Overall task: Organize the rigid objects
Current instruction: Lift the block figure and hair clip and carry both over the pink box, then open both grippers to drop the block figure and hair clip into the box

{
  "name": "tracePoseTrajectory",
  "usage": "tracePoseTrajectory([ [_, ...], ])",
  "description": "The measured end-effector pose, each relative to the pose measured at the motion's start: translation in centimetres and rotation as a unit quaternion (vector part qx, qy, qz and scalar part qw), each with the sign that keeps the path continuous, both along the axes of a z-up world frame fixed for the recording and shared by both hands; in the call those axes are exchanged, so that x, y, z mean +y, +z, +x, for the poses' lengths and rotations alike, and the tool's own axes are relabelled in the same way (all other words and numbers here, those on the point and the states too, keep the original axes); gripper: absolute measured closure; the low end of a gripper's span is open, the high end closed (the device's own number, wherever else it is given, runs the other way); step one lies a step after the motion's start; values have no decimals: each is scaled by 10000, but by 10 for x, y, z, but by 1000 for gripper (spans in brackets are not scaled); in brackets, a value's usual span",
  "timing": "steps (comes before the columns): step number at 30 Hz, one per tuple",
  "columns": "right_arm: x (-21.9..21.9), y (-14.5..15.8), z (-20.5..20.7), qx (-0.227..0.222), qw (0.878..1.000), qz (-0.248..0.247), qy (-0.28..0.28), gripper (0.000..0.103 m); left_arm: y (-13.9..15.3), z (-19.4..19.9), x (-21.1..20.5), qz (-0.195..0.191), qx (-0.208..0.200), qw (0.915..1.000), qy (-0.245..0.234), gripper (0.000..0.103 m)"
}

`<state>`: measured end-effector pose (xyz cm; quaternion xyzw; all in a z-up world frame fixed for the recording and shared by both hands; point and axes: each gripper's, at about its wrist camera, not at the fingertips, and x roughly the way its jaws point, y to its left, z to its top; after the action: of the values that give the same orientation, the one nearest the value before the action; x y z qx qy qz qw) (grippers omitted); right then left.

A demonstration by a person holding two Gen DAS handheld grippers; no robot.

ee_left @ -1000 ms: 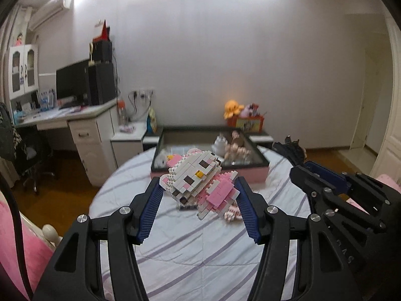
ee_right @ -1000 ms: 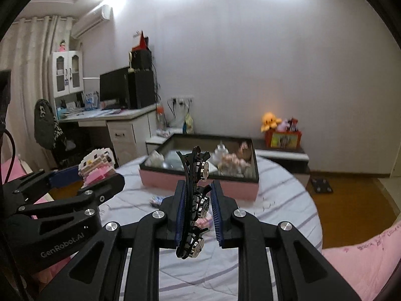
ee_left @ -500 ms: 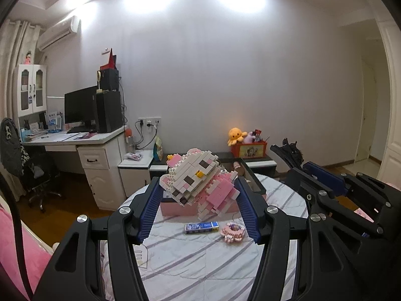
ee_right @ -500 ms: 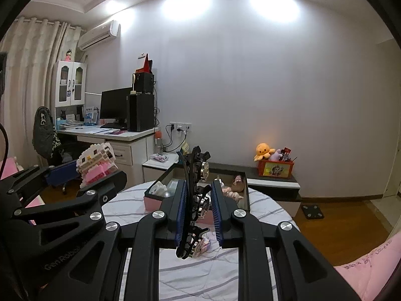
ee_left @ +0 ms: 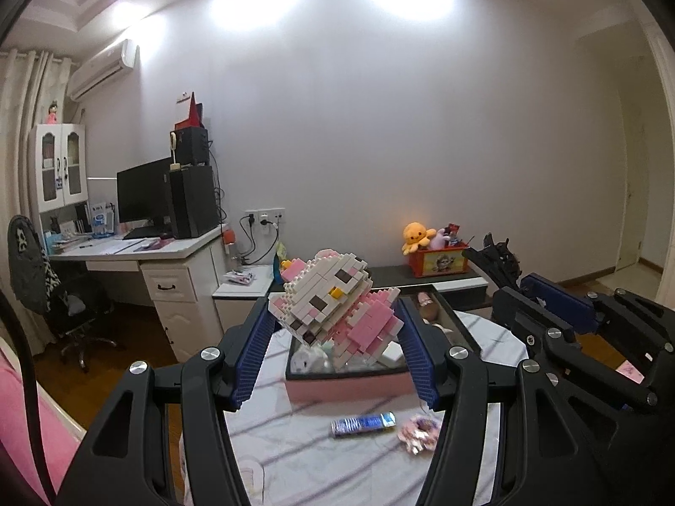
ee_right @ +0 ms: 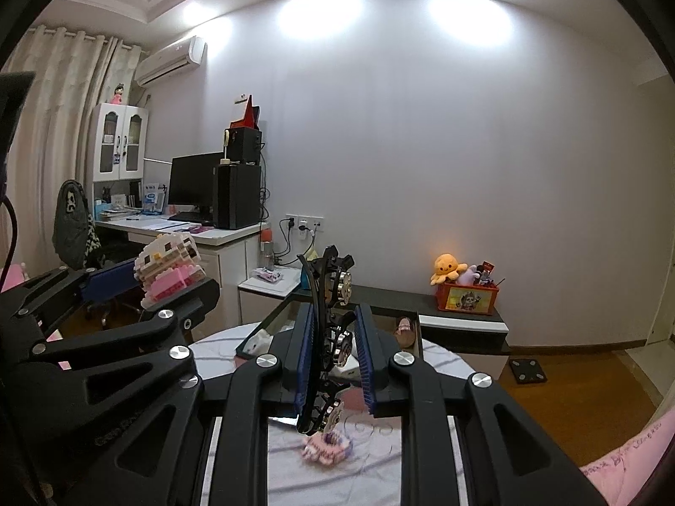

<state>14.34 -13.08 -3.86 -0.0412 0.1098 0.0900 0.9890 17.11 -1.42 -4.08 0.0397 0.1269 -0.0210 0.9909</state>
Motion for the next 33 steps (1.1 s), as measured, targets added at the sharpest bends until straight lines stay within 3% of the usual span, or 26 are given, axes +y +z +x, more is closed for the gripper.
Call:
tracePoseTrajectory([
  [4, -1, -1, 38, 96, 9999, 3, 44, 83, -2, 48, -2, 98, 143, 9998, -39, 43],
  [8, -6, -10, 91, 367, 9993, -13, 42, 83, -14, 119, -3, 90, 665, 9974, -279, 43],
  [12, -12, -28, 154, 888, 9960, 4, 46, 83, -39, 185, -7, 158, 1208, 9923, -208, 43],
  [18, -23, -75, 240, 1951, 9803, 258, 167, 83, -94, 268, -7, 26, 2330, 9720, -318, 43],
  [21, -23, -102, 263, 2368, 9711, 246, 187, 83, -116, 285, -9, 143, 2569, 9661, -215, 43],
  [25, -22, -122, 274, 2551, 9665, 223, 188, 83, -127, 292, -8, -5, 2684, 9630, -227, 41],
  [29, -26, -124, 277, 2572, 9659, 268, 152, 81, -121, 284, -7, 131, 2555, 9667, -35, 29],
  [31, -26, -119, 275, 2511, 9674, 304, 135, 69, -114, 277, -1, 57, 2483, 9686, 87, 29],
  [32, -27, -115, 273, 2426, 9695, 333, 117, 55, -109, 272, 7, -25, 2425, 9701, 140, 28],
  [33, -27, -110, 270, 2338, 9716, 352, 88, 32, -104, 266, 12, -103, 2376, 9712, 149, 24],
])
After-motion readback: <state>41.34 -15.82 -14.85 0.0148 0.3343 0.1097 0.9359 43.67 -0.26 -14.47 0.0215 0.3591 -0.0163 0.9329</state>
